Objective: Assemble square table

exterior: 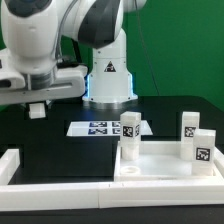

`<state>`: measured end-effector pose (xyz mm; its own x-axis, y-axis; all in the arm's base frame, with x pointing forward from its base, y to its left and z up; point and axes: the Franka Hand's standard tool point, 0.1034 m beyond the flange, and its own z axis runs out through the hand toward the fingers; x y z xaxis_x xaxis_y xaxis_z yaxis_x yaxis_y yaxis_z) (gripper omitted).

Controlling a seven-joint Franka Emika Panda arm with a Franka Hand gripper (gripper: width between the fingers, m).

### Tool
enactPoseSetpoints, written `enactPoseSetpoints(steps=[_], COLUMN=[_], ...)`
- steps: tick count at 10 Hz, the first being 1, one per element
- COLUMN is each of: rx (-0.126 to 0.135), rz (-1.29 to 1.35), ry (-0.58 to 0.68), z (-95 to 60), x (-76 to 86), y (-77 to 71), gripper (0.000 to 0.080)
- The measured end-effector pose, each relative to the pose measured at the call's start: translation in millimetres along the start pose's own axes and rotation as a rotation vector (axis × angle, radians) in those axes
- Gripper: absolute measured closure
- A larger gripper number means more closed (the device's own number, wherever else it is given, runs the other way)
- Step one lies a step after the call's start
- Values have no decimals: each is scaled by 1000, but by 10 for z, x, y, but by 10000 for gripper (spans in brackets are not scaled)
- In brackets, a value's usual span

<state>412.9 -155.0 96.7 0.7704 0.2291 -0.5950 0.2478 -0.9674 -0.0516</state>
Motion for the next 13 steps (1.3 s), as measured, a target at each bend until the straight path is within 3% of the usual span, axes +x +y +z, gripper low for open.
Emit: enactPoseSetpoints(steps=[1,2,3,4,7,8,9,10,11,12,13], rx=[17,15,28,10,-7,-12,-16,-42,-71,-83,-119], rz=[4,49,73,58,74,98,127,137,151,194,173], ry=[94,137,189,278,428,518,574,621,690,738,820], z=[-342,-633,-816,-839,-832,-908,-1045,-1290,-1555,-1743,-1802], x=[133,204,263,319,342,444,577,757,876,972,1018], y=[-137,-231,-284,-233,-237,-387,-547,-588,-539,-529,-492], gripper=[510,510,510,509,509,509,509,509,509,509,509])
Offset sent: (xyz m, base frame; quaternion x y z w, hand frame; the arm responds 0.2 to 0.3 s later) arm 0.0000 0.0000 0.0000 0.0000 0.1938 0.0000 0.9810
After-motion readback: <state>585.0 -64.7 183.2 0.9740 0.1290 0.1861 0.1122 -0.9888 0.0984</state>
